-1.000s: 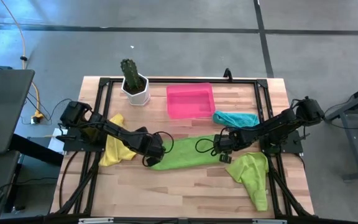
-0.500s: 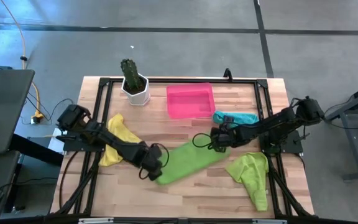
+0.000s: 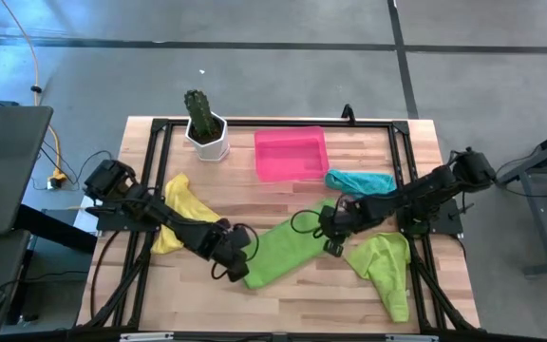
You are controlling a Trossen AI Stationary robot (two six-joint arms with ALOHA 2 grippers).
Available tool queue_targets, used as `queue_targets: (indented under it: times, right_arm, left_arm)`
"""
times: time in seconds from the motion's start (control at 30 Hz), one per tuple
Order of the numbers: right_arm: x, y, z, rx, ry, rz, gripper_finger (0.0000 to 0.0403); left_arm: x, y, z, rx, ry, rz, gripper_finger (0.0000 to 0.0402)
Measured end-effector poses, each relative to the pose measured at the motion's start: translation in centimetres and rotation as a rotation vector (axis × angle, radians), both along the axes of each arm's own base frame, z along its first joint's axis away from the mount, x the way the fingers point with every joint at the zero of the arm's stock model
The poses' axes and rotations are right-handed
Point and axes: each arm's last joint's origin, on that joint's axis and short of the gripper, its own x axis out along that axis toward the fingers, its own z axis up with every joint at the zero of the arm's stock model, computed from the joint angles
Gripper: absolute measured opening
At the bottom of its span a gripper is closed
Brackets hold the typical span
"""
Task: Roll microfiber towels into tight, uniform cylinder then place into a basket
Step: Roll the green microfiber cloth
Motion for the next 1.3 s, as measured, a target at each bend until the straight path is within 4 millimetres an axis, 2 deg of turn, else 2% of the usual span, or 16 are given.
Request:
queue_targets:
  times: [0.17,0.27,0.43,0.57,0.8,1.0,1.3]
  right_arm:
    - [-0.4,1.2,0.1,-0.121,-0.055,-0.060,0.0073]
    - [-0.6,1.3,-0.3,-0.143,-0.088,-0.125,0.0073]
    - [-1.8,0.8,-2.2,-0.111,-0.071,-0.245,0.0073]
    - [-2.7,0.5,-3.1,-0.107,-0.039,-0.294,0.0073]
    - [-3.3,0.2,-3.9,-0.136,-0.046,-0.267,0.0073]
    - [-3.4,-0.4,-4.6,-0.271,-0.119,-0.200,0.0073]
    - [-2.1,-3.3,-4.9,-0.378,-0.193,-0.104,0.0073]
  left_arm:
    - [0.7,0.1,-0.2,0.156,-0.031,-0.169,0.0106]
    - [0.8,0.3,-0.5,0.213,-0.028,-0.187,0.0106]
    - [1.2,0.5,-1.3,0.223,-0.015,-0.183,0.0106]
    - [1.3,0.3,-2.1,0.192,0.002,-0.186,0.0106]
    - [1.3,-0.3,-2.5,0.141,-0.001,-0.151,0.0106]
    - [1.0,-1.5,-2.4,0.065,-0.038,-0.057,0.0106]
    - [1.3,-3.6,-2.0,-0.096,-0.154,-0.028,0.0106]
